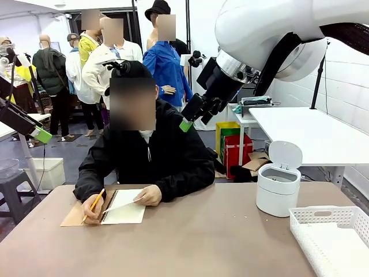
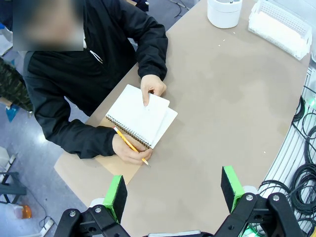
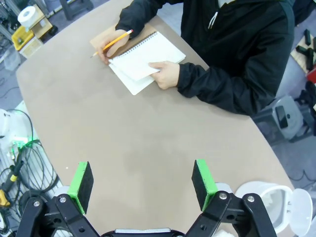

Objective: Sort the paper based on its condition.
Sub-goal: If a person hands you a paper, place it in the Organizing basket , and if it's crumpled, put it in the Trash can.

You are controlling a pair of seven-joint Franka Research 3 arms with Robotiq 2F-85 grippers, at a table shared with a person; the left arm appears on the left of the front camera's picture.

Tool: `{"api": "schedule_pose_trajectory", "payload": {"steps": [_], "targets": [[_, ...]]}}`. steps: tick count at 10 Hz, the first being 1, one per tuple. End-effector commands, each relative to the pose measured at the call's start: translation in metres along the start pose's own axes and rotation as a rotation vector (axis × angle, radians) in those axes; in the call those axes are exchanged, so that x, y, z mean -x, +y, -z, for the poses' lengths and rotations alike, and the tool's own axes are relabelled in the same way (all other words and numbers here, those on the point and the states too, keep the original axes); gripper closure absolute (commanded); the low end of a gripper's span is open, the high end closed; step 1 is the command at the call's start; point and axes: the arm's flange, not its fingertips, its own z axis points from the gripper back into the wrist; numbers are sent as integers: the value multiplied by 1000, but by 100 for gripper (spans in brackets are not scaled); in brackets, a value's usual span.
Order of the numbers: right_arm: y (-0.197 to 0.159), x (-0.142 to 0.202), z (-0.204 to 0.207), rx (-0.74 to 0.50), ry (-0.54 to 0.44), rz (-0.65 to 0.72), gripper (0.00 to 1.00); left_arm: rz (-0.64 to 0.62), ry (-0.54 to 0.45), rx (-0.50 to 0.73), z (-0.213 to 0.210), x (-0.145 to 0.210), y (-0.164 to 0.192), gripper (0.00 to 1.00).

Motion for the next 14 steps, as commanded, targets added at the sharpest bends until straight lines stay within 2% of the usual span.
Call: {"api": "schedule_pose_trajectory", "payload": {"steps": [1, 14], "targets": [[1, 0, 0, 0, 0, 0, 0, -5, -3, 1, -1, 1, 1, 0], [1, 0, 0, 0, 0, 0, 0, -5, -3, 1, -1, 1, 1, 0]]}}
